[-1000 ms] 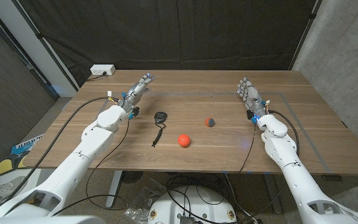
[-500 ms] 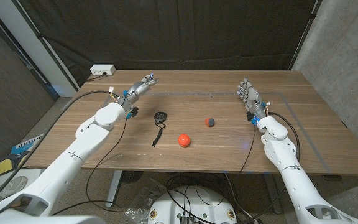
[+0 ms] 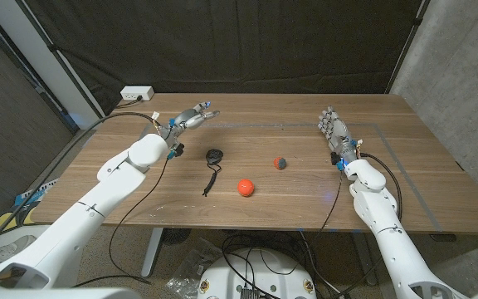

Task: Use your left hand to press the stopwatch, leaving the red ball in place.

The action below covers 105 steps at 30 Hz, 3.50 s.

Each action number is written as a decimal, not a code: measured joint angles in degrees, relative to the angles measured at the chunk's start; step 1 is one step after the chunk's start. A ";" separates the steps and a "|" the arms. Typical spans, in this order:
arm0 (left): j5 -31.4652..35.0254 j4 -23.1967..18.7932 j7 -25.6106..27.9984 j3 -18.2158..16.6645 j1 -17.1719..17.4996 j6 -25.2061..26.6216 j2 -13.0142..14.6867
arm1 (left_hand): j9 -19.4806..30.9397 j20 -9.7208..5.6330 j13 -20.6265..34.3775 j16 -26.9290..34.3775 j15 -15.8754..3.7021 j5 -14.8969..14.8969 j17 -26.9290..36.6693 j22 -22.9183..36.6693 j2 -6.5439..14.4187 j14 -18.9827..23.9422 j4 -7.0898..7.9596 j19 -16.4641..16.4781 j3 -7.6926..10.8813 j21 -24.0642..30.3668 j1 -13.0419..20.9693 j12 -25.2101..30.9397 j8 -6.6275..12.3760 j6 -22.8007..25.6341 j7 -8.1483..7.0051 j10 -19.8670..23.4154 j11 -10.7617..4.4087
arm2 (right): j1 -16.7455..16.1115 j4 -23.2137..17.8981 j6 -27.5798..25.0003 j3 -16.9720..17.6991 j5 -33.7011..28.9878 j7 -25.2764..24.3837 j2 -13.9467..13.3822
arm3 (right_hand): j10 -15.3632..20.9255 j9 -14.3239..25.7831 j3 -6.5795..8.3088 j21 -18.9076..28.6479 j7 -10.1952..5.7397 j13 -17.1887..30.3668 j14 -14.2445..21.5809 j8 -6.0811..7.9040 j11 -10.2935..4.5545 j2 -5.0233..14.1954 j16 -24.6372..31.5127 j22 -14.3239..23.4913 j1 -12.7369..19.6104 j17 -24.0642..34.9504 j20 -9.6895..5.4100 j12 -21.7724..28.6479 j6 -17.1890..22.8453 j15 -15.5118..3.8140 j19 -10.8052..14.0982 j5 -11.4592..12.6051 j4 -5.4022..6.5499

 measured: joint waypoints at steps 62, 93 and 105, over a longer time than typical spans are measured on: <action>54.89 -14.96 -44.65 23.30 -15.30 31.55 5.37 | 0.02 0.07 0.27 1.81 -2.03 2.22 1.16 -0.15 -6.93 9.04 -6.23 4.62 -2.43 -0.40 10.85 2.16 2.96 13.86 1.03 11.39 -2.52 | -3.07 0.18 2.98 2.73 2.01 2.07 0.86 | 0.09 -0.01 -0.56 0.00 -0.29 0.00 0.43 0.00 0.09 0.62 0.22 -0.01 -1.39 0.28 0.21 0.00 0.73 0.40 0.21 0.00 0.57; 79.05 -5.91 -56.23 20.37 -14.03 17.49 -6.74 | 0.17 -1.05 0.53 2.71 -2.10 4.40 1.85 -0.13 -9.84 11.98 -6.21 6.15 -5.60 -1.06 12.03 3.44 3.68 18.37 0.00 15.90 -3.75 | -2.70 2.04 5.23 2.26 0.53 0.45 0.32 | 0.87 -0.01 -2.14 0.00 -0.29 0.00 0.93 0.22 0.44 -0.35 0.44 0.27 -4.34 0.55 0.63 0.22 1.36 0.51 0.20 0.00 2.15; 80.57 -2.75 -57.89 19.53 -14.50 14.44 -9.51 | 0.16 -1.16 0.80 2.88 -2.09 4.87 2.12 -0.13 -10.43 12.58 -6.21 6.66 -6.56 -1.06 12.62 3.44 4.06 18.44 0.13 16.70 -3.73 | -1.92 3.36 6.22 2.00 0.43 0.31 -0.16 | 0.87 -0.01 -2.38 0.00 -0.29 0.00 0.93 0.22 0.44 -0.35 0.44 0.27 -4.34 0.39 0.63 0.22 1.35 0.51 0.20 0.00 2.38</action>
